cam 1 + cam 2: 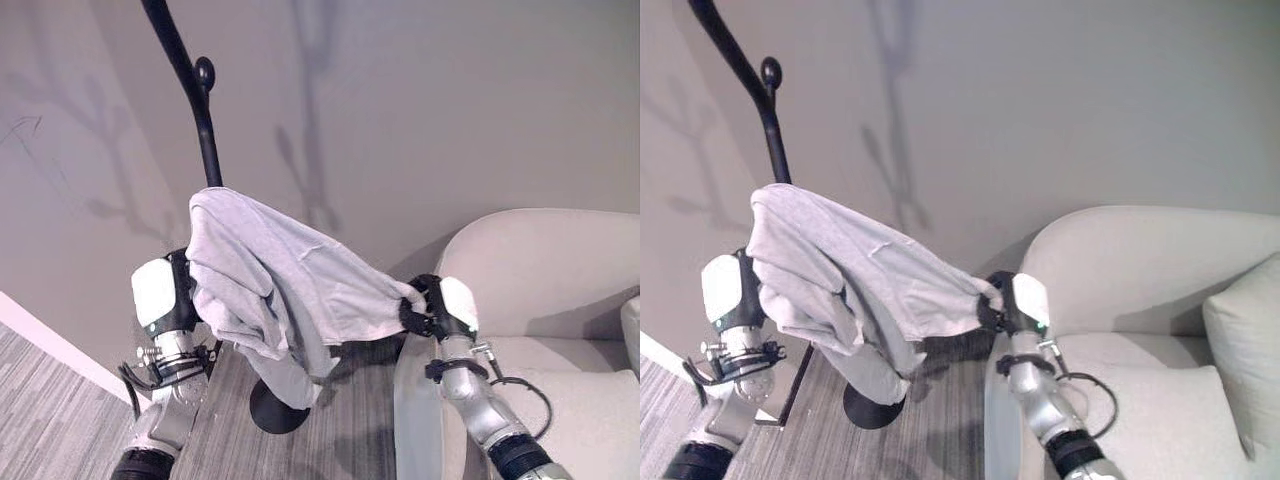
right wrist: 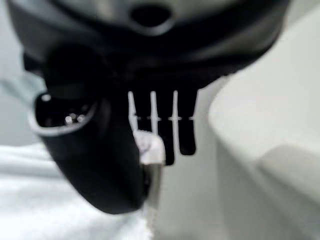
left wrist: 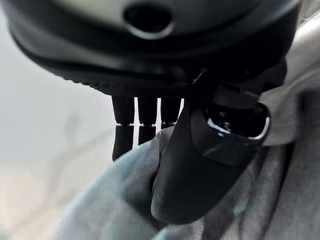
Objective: Hang the clothes on the sofa on the clothes rack.
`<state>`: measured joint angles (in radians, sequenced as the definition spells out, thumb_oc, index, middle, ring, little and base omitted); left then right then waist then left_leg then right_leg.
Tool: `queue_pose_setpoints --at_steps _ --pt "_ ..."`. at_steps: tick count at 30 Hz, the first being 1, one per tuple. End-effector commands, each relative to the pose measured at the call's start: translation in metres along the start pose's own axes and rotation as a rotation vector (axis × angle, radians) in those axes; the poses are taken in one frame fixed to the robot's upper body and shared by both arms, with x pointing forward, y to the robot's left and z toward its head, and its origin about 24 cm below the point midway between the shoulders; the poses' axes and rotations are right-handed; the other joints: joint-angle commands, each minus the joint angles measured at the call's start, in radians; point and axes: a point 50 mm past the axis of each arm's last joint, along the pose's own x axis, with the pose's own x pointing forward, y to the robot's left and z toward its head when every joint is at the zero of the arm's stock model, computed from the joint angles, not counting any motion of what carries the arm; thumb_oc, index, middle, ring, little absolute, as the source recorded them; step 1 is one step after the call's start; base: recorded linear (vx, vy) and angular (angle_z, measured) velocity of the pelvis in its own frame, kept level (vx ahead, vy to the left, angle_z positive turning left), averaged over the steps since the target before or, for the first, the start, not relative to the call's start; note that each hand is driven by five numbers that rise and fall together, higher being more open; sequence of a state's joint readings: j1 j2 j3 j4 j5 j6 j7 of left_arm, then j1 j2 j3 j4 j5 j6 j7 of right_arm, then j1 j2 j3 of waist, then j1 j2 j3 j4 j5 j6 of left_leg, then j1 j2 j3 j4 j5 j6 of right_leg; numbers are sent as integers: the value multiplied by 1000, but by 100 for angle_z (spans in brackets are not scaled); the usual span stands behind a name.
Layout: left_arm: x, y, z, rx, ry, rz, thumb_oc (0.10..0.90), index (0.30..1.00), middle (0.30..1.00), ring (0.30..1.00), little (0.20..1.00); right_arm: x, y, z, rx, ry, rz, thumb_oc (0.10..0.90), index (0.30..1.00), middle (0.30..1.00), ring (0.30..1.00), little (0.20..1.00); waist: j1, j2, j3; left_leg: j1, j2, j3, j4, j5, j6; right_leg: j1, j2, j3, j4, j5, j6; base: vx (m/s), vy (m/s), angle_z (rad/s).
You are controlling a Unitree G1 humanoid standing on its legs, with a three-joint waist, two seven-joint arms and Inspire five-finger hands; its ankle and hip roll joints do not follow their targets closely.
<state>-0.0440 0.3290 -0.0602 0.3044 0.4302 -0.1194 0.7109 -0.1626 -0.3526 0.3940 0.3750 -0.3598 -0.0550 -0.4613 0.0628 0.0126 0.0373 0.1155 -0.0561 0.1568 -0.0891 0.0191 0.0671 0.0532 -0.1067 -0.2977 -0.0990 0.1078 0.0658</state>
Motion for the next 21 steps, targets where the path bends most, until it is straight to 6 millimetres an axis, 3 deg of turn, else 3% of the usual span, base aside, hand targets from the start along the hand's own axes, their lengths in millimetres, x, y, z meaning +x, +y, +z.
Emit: queue_pose_setpoints --at_steps 1,2,3,6,7,8,12,16,19,21 --pt "0 1 -22 -144 164 8 800 900 900 900 900 12 -3 47 211 -190 25 538 507 507 507 507 -3 -56 -40 -58 89 -3 2 -36 -106 68 -73 16 21 -81 67 0 0 0" --pt "-6 -5 -27 -252 253 -8 800 900 900 900 900 9 4 48 255 -176 84 720 780 780 780 780 -4 -56 -39 -61 89 -2 2 -32 -108 65 -70 17 20 -80 66 0 0 0" --pt "-11 -8 -31 -365 340 19 800 900 900 900 900 6 9 49 320 -154 119 800 900 900 900 900 -4 -57 -40 -63 90 -1 2 -30 -109 62 -69 18 20 -78 65 0 0 0" --pt "-26 -16 -48 -718 572 47 800 900 900 900 900 1 18 45 472 -97 290 800 900 900 900 900 -1 -65 -44 -74 92 -2 2 -23 -114 55 -63 17 18 -75 63 0 -12 0" --pt "-39 -19 -64 -796 687 69 800 900 900 900 900 0 15 38 514 -70 325 800 900 900 900 900 2 -70 -46 -75 93 0 2 -24 -117 53 -60 16 17 -74 64 10 -38 1" --pt "-50 -18 -79 -817 768 76 800 900 900 900 900 0 11 30 534 -43 334 800 900 900 900 900 3 -72 -48 -76 95 -1 2 -24 -120 52 -58 17 15 -74 65 13 -42 1" --pt "-64 -15 -96 -771 831 56 800 900 900 900 900 -2 -1 15 529 -11 319 800 900 900 900 900 1 -74 -50 -78 98 0 2 -22 -123 47 -55 20 14 -73 66 0 0 0" --pt "-96 -10 -127 -725 1008 74 800 900 900 900 900 -11 -17 -8 492 39 315 800 900 900 900 900 -5 -76 -48 -78 104 6 2 -23 -126 42 -51 28 12 -74 67 1 -8 -1" --pt "-118 -9 -140 -732 1110 106 800 900 900 900 900 -18 -24 -16 509 44 321 800 900 900 900 900 -11 -76 -45 -76 107 11 2 -25 -127 38 -49 35 12 -75 68 1 -31 -9" --pt "-130 -11 -143 -774 1158 132 800 900 900 900 900 -22 -21 -22 622 74 297 800 900 900 900 900 -12 -74 -43 -74 108 14 2 -26 -126 37 -49 36 12 -74 69 -3 -21 -15"
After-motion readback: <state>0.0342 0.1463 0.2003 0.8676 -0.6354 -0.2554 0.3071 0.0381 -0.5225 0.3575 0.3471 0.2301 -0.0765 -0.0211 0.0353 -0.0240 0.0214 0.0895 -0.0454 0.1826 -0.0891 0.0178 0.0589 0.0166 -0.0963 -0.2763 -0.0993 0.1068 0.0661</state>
